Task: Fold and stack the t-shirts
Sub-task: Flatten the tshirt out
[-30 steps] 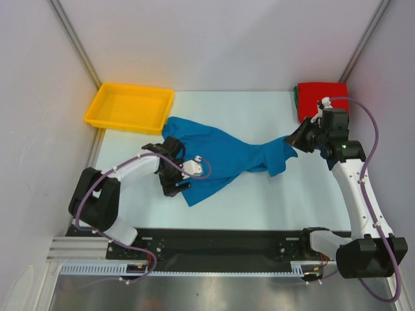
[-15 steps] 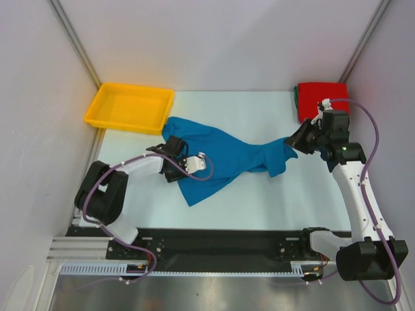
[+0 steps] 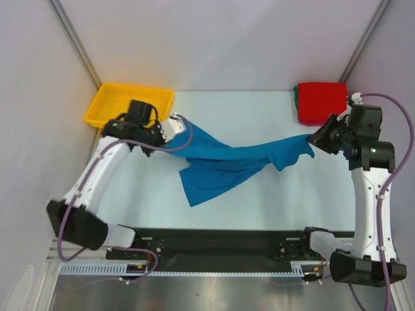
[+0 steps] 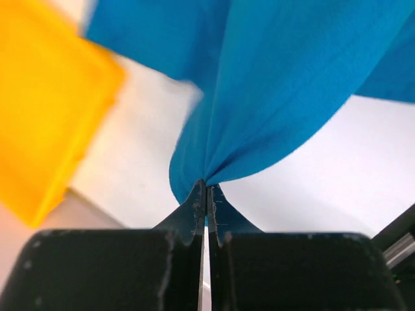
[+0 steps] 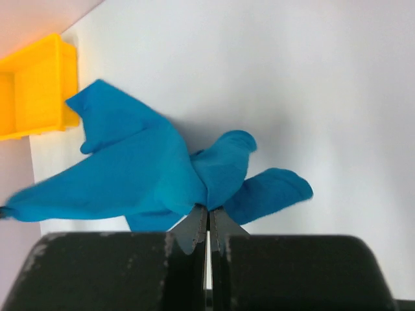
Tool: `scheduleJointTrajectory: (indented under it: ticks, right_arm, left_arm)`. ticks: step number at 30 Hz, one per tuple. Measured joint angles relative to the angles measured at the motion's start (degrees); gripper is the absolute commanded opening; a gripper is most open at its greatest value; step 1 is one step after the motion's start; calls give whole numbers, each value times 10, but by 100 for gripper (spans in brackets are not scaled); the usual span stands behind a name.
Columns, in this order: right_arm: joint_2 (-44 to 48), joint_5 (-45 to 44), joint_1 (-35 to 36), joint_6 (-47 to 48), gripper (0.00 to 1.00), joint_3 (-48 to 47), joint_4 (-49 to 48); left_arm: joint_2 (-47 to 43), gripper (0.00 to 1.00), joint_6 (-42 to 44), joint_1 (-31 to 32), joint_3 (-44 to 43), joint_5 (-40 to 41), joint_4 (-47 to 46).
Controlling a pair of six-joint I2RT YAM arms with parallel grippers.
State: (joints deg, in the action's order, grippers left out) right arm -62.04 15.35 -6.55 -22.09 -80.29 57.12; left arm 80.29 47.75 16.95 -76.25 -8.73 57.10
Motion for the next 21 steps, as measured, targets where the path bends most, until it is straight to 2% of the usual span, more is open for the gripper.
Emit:
scheduleJointTrajectory:
  ticks: [3, 6, 9, 11, 13, 14, 16, 17, 19, 21]
  right_arm:
    - [18, 6, 0, 3, 0, -35, 39]
    - [20, 31, 0, -6, 0, -25, 32]
    - [-46, 64, 1, -35, 0, -29, -32]
    - [-133, 74, 5, -58, 0, -71, -86]
    - [-253, 80, 10, -83, 0, -163, -146]
    - [-315, 84, 12, -96, 0, -216, -176]
    - [-429, 87, 13, -120, 0, -362, -198]
    - [-485, 87, 13, -136, 0, -447, -205]
    - [-563, 92, 9, -168, 0, -590, -235]
    - [-593, 99, 0, -217, 0, -668, -290]
  left_arm:
    - [-66, 0, -19, -10, -82, -16, 50]
    - [-101, 0, -53, -12, -118, -20, 72]
    - [-50, 0, -91, -14, -172, -5, 62]
    - [40, 0, -127, -22, -261, 12, 45]
    - [156, 0, -161, -33, -391, 29, 24]
    - [226, 0, -177, -38, -484, 40, 24]
    - [336, 0, -201, -49, -650, 63, -9]
    - [364, 0, -209, -54, -693, 77, -35]
    - [354, 0, -218, -62, -671, 106, -101]
    - [326, 0, -219, -69, -637, 119, -148]
